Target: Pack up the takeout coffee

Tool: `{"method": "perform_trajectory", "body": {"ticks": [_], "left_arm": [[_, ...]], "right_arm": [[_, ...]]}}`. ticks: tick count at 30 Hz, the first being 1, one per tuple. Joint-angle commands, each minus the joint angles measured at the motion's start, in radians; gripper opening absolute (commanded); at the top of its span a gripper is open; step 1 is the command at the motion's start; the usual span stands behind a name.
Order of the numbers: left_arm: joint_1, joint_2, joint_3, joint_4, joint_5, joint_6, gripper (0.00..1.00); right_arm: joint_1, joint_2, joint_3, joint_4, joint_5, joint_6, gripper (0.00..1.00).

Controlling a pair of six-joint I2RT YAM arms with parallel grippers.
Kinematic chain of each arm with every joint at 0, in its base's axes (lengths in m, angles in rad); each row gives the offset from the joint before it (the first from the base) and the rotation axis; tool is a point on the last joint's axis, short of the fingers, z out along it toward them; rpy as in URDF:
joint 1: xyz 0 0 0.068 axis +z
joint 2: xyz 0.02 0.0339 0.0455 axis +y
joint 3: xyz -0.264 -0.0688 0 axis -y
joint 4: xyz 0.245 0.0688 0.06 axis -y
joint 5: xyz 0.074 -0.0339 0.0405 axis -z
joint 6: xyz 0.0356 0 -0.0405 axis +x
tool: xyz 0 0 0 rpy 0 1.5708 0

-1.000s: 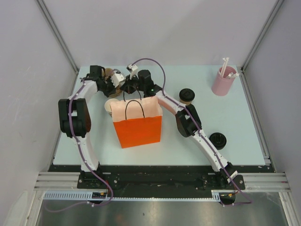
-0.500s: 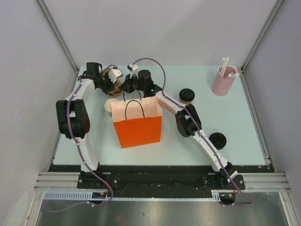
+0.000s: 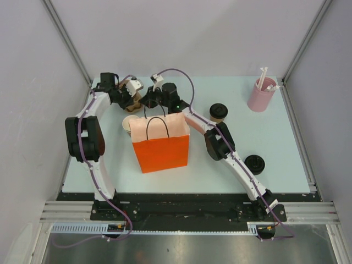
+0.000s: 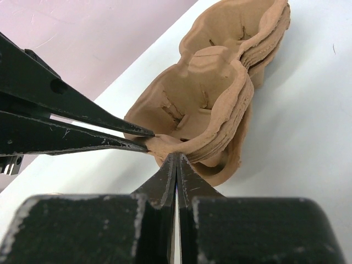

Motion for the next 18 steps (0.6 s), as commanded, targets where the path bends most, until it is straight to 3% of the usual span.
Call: {"method": "perform_trajectory", "body": {"ticks": [1, 12, 18], "left_arm": [[-0.004, -0.033, 0.056, 0.002, 0.047, -0.026, 0.03], [-0.018, 0.029, 0.061, 0.002, 0.002, -0.001, 0.06], [-0.027, 0.052, 0.058, 0.002, -0.014, 0.008, 0.17]], "right_arm": [[0.002, 0.029, 0.015, 0.031, 0.048, 0.016, 0.0], [0.002, 0.043, 0.013, 0.048, 0.048, 0.042, 0.0], [0.002, 0.045, 0.008, 0.048, 0.053, 0.042, 0.0]]}}
